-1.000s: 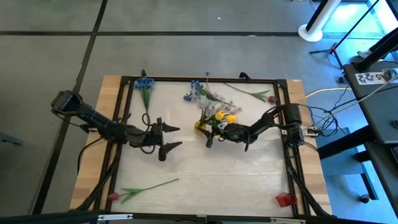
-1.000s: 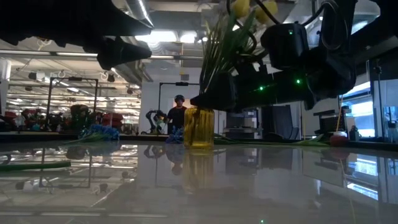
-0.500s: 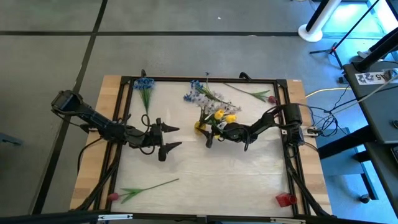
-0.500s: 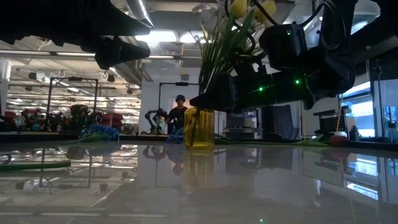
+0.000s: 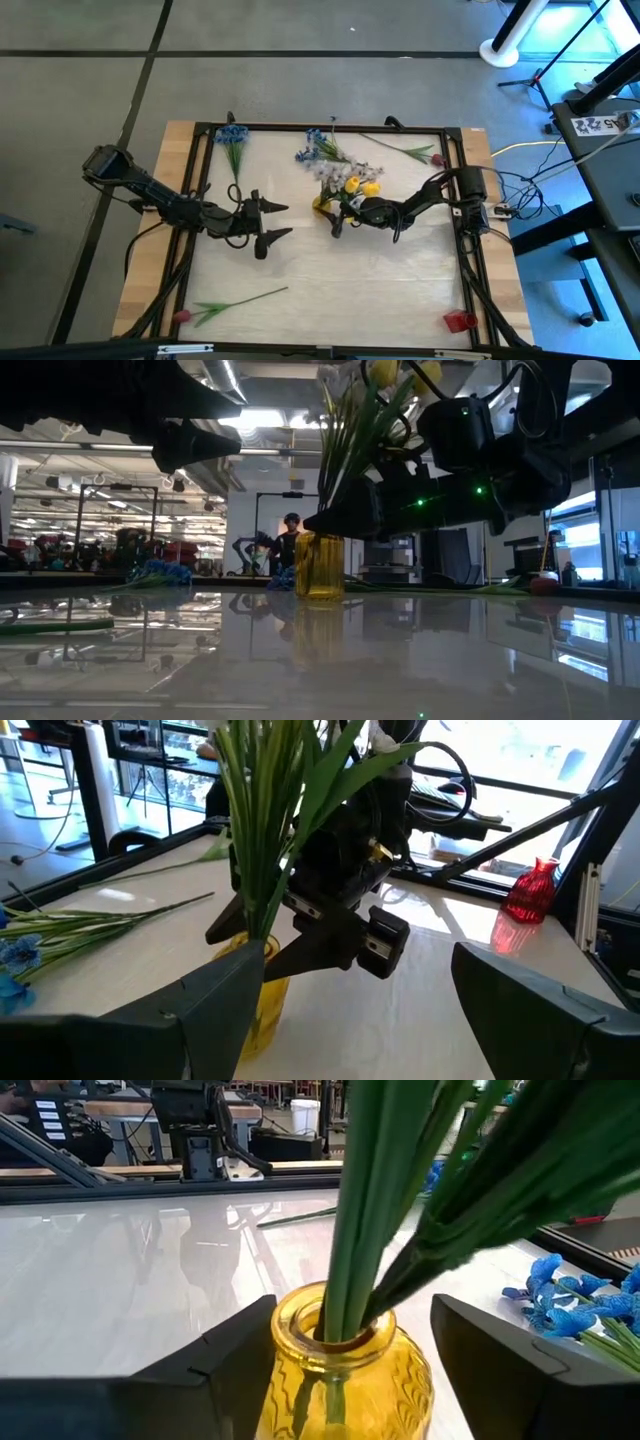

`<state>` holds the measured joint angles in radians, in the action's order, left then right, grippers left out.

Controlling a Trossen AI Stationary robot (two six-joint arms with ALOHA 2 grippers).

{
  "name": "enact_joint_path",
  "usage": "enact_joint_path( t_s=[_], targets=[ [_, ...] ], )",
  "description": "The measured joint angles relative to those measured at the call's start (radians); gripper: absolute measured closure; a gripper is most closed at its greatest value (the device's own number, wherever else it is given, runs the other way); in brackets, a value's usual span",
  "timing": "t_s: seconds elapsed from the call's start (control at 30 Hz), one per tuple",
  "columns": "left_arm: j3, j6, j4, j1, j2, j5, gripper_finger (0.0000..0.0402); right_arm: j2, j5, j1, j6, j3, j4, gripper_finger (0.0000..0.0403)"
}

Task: Sort flowers into vase by color
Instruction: Adjust the yellow vase, then put the right blue flower into the red vase

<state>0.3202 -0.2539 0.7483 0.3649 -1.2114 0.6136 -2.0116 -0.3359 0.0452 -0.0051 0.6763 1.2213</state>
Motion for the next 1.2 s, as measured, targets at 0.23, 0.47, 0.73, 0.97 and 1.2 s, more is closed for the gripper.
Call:
enact_joint_path(
  t_s=[0.23,0.47,0.73,0.97,1.2],
  targets=[
    [0.000,-0.002,0.000,0.000,0.000,0.000,0.0084,0.021,-0.013,0.000,-0.001,-0.003,-0.018,0.0110],
    [0.000,-0.002,-0.001,0.000,0.000,0.000,0.0084,0.034,-0.013,0.000,-0.001,-0.002,-0.002,0.0115],
    [0.000,-0.002,-0.005,0.010,0.000,0.000,0.0084,0.068,-0.011,0.000,0.025,-0.002,-0.093,0.0098],
    [0.000,-0.007,-0.010,0.023,0.000,0.000,0.0084,0.203,0.017,0.001,0.058,-0.001,-0.410,0.0087],
    [0.000,-0.007,-0.015,0.041,0.000,0.017,0.0084,0.348,0.070,0.009,0.100,-0.001,-0.719,0.0086]
  ],
)
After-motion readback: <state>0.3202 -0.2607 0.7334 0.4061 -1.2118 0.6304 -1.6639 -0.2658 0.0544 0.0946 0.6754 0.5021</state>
